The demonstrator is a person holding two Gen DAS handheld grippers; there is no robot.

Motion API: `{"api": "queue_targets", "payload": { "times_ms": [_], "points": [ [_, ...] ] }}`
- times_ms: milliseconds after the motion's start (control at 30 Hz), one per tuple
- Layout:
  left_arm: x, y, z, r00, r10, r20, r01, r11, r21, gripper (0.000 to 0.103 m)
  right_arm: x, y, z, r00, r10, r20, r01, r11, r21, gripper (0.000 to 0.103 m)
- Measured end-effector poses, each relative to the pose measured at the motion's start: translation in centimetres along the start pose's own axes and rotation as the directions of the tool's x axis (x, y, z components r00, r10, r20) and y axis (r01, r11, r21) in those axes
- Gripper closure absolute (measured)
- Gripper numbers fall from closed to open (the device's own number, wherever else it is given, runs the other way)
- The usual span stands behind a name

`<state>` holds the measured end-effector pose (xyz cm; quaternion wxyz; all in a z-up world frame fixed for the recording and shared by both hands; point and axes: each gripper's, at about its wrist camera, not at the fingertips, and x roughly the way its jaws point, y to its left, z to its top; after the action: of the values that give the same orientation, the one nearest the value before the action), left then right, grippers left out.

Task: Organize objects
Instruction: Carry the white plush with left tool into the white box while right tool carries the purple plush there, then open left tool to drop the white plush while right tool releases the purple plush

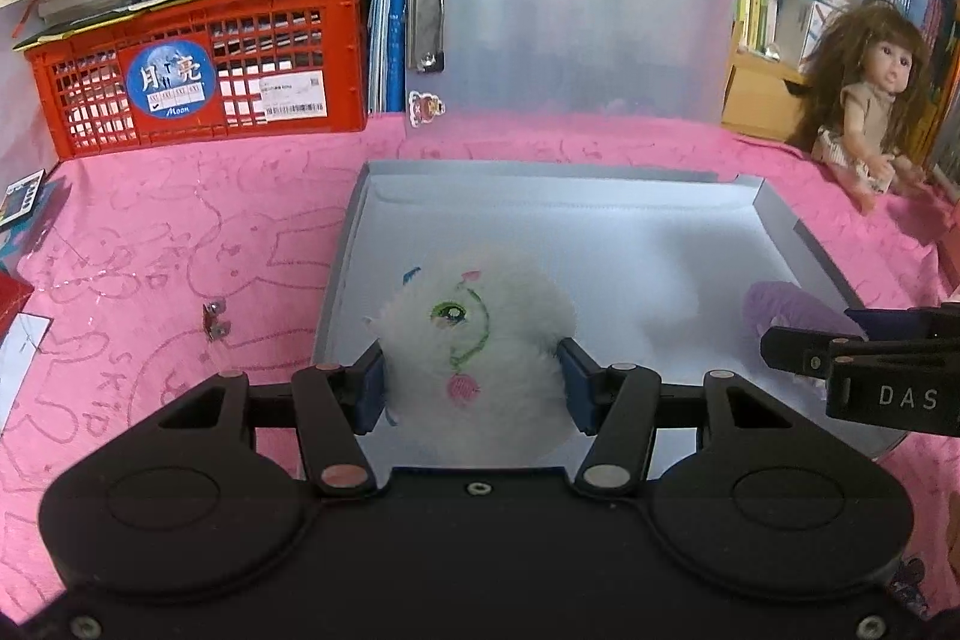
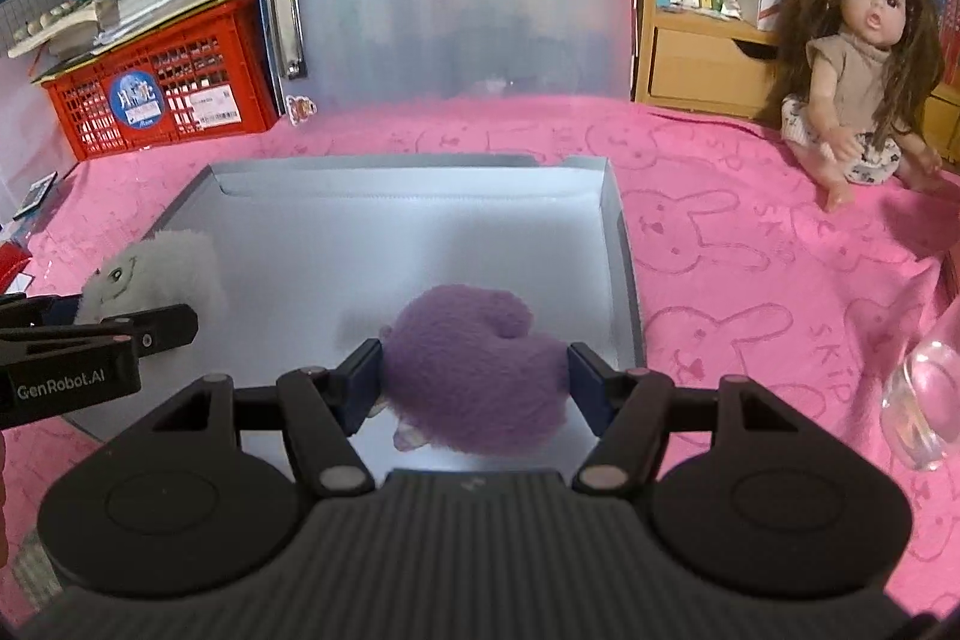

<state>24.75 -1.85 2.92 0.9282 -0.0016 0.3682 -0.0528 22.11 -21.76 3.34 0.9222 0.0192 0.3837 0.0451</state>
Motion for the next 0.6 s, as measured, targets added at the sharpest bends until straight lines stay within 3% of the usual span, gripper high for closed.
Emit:
{"api": "queue_targets", "payload": {
  "times_ms": [600],
  "points": [
    [1.5, 0.0, -0.8, 0.999, 0.015, -0.047, -0.014, 1.000, 0.015, 0.047, 1.4, 0.6, -0.6, 0.999, -0.009, -0.038, 0.008, 1.000, -0.021, 0.029]
  ]
}}
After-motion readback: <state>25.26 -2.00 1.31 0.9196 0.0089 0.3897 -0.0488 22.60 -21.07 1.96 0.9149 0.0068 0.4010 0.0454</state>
